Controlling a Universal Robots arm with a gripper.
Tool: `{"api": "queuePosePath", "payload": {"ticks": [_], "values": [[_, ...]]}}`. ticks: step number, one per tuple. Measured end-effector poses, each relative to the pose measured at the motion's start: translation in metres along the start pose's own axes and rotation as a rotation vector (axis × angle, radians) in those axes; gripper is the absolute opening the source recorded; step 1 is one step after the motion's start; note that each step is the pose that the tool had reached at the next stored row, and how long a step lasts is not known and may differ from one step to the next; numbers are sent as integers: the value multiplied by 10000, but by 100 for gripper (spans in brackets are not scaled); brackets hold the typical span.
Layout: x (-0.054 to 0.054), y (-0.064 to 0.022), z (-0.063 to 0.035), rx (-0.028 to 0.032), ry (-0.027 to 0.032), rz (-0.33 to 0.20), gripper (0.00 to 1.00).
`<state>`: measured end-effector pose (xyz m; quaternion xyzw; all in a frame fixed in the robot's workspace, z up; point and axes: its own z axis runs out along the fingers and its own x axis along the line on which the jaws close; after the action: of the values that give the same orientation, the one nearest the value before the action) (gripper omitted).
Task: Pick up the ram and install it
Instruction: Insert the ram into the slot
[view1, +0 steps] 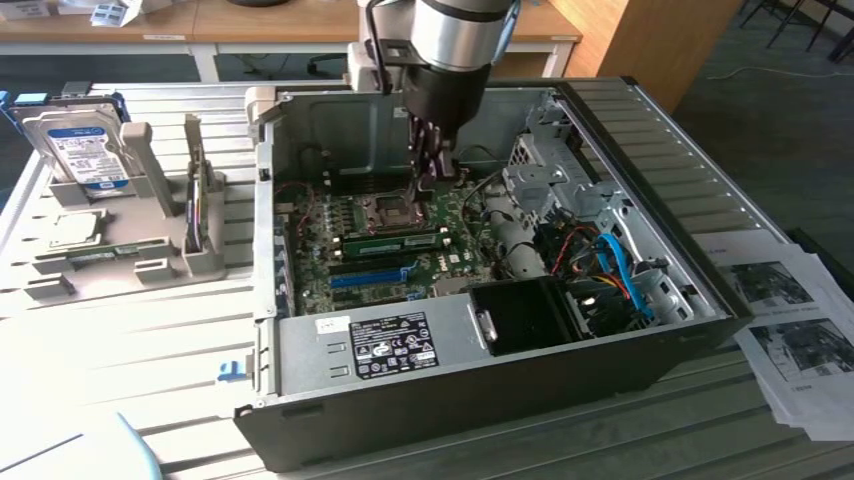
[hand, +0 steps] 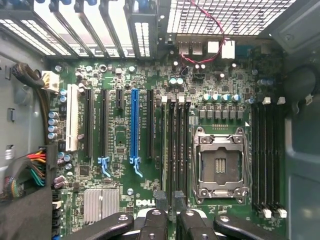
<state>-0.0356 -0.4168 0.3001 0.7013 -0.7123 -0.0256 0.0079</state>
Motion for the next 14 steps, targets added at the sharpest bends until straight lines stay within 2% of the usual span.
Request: {"api": "queuePosePath", "payload": {"ticks": [14], "values": [[-5,10,-206,0,0,0,18]]}}
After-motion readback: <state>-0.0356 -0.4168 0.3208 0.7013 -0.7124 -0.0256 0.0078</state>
